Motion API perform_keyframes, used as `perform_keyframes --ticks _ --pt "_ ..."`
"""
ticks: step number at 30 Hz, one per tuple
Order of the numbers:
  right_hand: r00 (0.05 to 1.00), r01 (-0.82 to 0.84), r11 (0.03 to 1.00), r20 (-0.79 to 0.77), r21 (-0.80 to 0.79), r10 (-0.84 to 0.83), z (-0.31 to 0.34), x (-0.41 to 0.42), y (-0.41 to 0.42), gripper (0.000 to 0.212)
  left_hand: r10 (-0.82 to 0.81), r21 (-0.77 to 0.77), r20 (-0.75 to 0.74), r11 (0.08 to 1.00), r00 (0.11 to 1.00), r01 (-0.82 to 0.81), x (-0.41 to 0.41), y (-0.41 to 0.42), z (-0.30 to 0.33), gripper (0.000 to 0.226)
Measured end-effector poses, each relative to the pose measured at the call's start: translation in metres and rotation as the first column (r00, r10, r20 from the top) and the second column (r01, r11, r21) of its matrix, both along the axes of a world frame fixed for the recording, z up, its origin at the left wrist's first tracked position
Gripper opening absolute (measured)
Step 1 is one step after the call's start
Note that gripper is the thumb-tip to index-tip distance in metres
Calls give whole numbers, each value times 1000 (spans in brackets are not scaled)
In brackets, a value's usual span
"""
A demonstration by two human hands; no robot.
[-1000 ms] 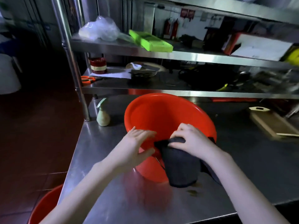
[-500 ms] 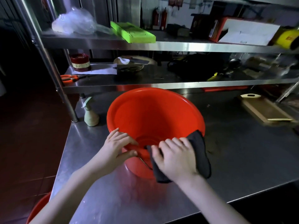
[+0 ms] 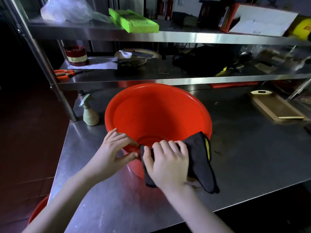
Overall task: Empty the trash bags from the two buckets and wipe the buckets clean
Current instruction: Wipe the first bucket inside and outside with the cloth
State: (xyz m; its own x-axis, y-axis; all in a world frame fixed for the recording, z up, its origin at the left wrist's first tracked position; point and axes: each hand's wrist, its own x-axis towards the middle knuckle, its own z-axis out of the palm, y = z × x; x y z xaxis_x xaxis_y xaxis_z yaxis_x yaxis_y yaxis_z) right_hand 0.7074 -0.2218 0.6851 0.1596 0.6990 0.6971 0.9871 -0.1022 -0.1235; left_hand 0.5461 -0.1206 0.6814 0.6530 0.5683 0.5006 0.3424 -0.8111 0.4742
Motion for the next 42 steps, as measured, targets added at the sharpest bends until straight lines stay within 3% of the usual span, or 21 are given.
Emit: perform_keyframes --ticks 4,7,10,15,18,22,24,29,33,36,40,42 --pt "970 -214 964 79 -159 228 12 106 -5 33 -17 -73 17 997 1000 18 1 -1 4 32" --pt "980 -197 957 -66 -215 187 21 158 -2 35 8 -72 41 997 999 -5 2 -6 2 29" --pt "985 -83 993 -158 -89 68 10 121 -3 30 27 -62 60 998 998 -24 0 -7 0 28" --pt "992 107 994 -67 1 -107 -1 -2 5 30 26 -38 -7 999 1000 -26 1 -2 3 26" --pt "1000 -26 999 9 -31 27 3 1 5 33 -16 -44 -36 999 999 14 -6 -2 4 33" --pt "950 -270 920 74 -285 302 19 96 5 25 -60 -29 -74 998 995 58 -31 9 14 41" --pt "942 -302 873 19 -383 335 30 133 17 27 -80 -62 -119 995 990 73 -54 21 24 37" --pt "961 -251 949 -166 -192 220 22 86 38 29 60 -58 -182 996 982 -71 -90 24 46 26" --pt "980 -164 986 -117 -31 160 8 -24 34 27 173 85 -175 984 969 -160 -68 -9 28 42" --pt "964 -267 963 -7 -45 267 4 -49 32 32 225 80 -107 973 968 -217 -72 -9 8 48" --pt "911 -397 899 38 -185 410 17 38 59 31 240 84 -64 969 969 -234 -67 -1 2 51" --pt "918 -388 872 -46 -299 393 25 83 78 36 261 81 -46 963 964 -257 -62 0 0 50"
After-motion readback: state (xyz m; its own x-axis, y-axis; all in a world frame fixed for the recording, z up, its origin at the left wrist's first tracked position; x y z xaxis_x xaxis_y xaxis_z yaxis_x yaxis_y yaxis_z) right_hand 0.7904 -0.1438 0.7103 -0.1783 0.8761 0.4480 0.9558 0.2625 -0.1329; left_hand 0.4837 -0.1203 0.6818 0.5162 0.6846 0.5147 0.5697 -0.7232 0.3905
